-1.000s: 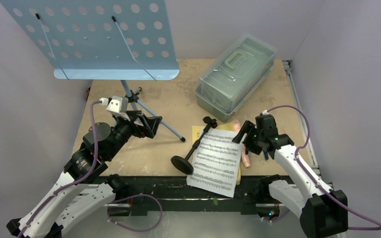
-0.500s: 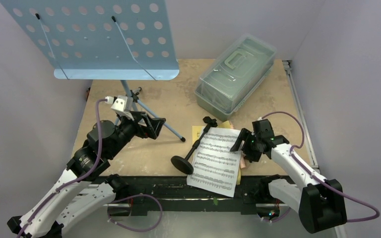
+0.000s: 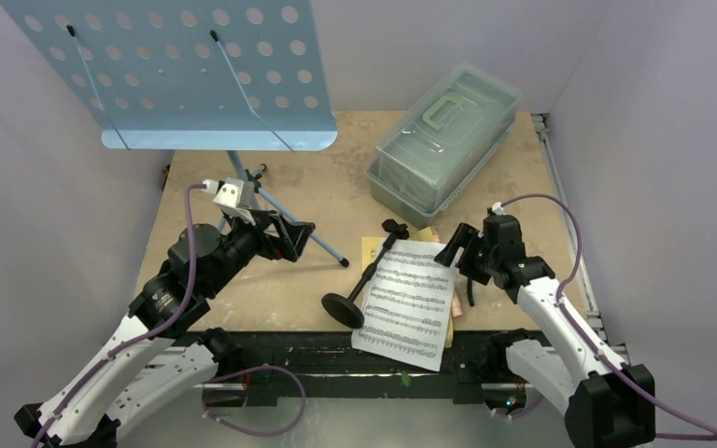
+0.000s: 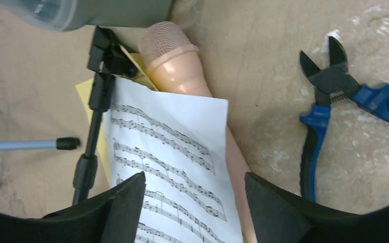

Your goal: Set up the instrument practice props

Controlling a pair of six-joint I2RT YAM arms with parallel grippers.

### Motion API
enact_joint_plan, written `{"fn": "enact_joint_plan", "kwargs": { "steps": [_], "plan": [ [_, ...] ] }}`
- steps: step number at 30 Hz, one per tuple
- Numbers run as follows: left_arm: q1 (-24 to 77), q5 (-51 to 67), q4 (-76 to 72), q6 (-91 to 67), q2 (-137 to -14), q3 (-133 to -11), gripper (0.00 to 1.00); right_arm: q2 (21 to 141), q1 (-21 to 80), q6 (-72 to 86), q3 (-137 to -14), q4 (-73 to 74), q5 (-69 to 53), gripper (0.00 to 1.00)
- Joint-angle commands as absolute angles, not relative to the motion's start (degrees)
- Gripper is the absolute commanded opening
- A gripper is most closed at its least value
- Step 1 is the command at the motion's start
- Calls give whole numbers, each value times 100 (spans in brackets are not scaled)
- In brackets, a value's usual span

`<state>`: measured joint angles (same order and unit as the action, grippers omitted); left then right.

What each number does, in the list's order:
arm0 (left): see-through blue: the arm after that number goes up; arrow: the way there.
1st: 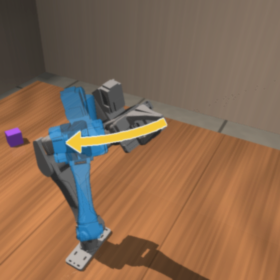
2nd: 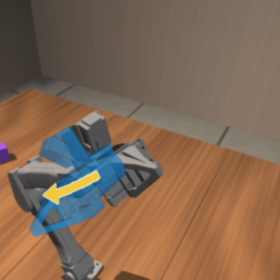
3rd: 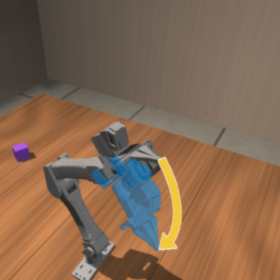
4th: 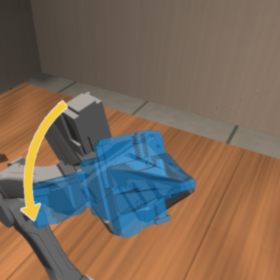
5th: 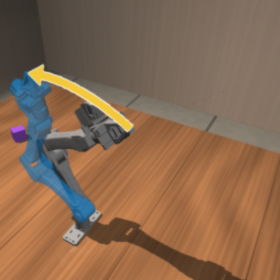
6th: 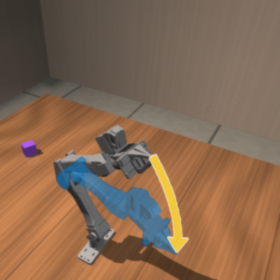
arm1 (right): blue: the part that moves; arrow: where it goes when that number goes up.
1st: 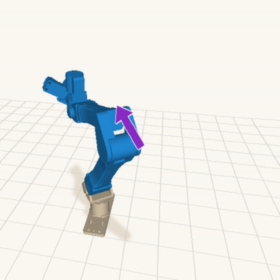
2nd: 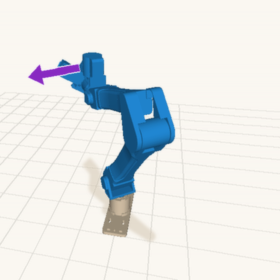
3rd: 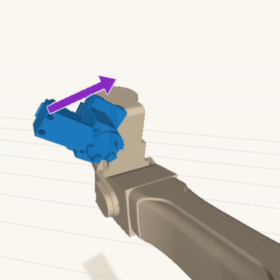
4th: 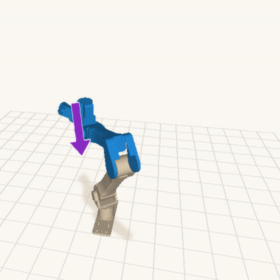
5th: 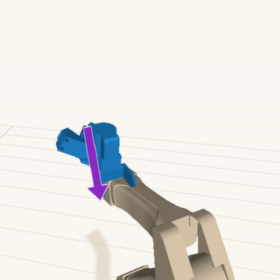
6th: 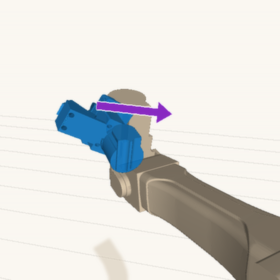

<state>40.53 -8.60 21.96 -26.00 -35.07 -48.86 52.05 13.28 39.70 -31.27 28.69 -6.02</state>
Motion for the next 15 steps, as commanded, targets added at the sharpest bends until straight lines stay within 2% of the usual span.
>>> {"fn": "enact_joint_plan", "kwargs": {
  "steps": [1, 6, 9, 11, 15],
  "plan": [
    [4043, -750, 2086, -2654, -3491, -5138, 100, 5142, 1320, 3795, -3263, 2165, -1124, 70],
    [4049, -804, 2217, -2687, -3397, -5198, 100, 5129, 1325, 3586, -3148, 2043, -1907, 48],
    [4048, -809, 2215, -2719, -3326, -5149, 100, 4939, 1319, 3476, -3054, 2031, -2232, 40],
    [4046, -809, 2213, -2725, -3314, -5140, 100, 4837, 1326, 3457, -2925, 1920, -2381, 39],
    [4043, -775, 2199, -2725, -3338, -5141, 100, 4896, 1321, 3396, -2698, 1776, -2247, 52]
  ]
}}
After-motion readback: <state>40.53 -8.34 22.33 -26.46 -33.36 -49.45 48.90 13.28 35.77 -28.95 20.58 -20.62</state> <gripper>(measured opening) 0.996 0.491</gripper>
